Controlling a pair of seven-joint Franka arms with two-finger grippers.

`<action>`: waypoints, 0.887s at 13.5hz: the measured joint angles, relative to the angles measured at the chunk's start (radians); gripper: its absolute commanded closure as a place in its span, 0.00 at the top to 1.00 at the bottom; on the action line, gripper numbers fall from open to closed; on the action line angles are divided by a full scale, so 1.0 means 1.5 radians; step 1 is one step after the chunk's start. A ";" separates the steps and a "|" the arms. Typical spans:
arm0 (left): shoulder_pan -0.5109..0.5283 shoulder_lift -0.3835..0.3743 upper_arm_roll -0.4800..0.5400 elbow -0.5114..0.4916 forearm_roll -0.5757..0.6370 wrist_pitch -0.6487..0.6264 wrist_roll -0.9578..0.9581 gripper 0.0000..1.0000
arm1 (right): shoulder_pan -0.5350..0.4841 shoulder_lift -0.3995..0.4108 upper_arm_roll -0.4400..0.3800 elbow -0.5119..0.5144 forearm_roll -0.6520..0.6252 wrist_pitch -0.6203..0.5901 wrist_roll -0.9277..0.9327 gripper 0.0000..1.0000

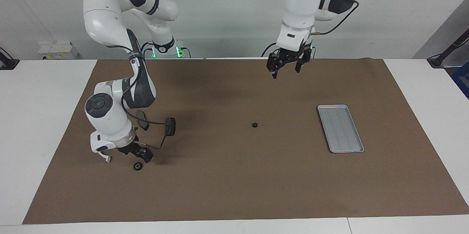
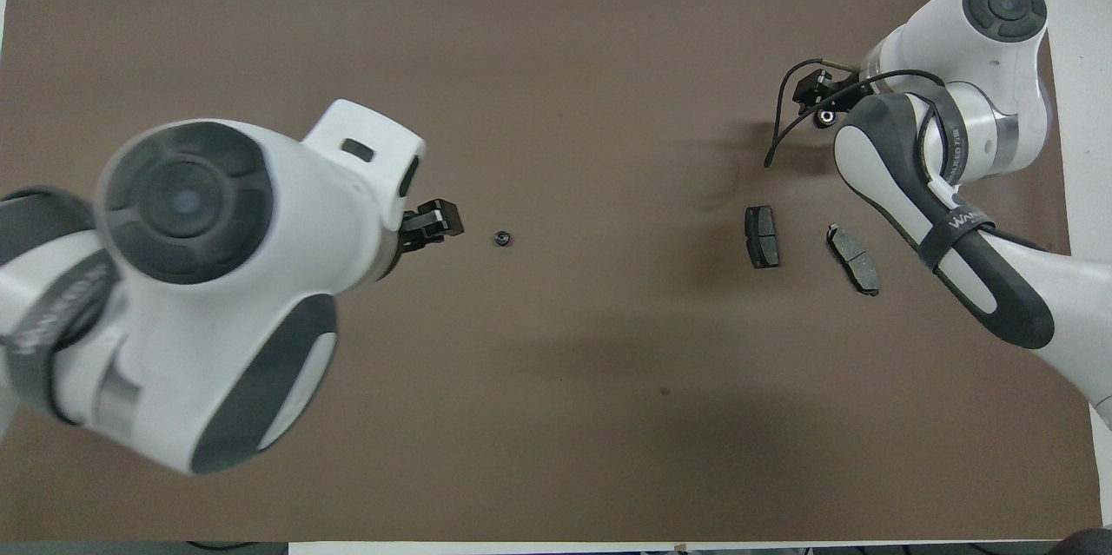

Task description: Pick bearing gear from pile to tray

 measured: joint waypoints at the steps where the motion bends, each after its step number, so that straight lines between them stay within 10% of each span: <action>1: -0.015 0.039 0.000 -0.001 0.010 0.040 -0.023 1.00 | 0.000 0.006 0.000 -0.001 -0.003 0.016 0.000 1.00; 7: -0.017 0.175 0.011 -0.018 0.034 0.184 -0.038 1.00 | -0.003 0.043 -0.010 -0.002 -0.023 0.080 0.000 0.99; 12: -0.029 0.229 0.003 -0.039 0.035 0.258 -0.067 1.00 | -0.004 0.046 -0.010 -0.002 -0.023 0.085 0.000 0.29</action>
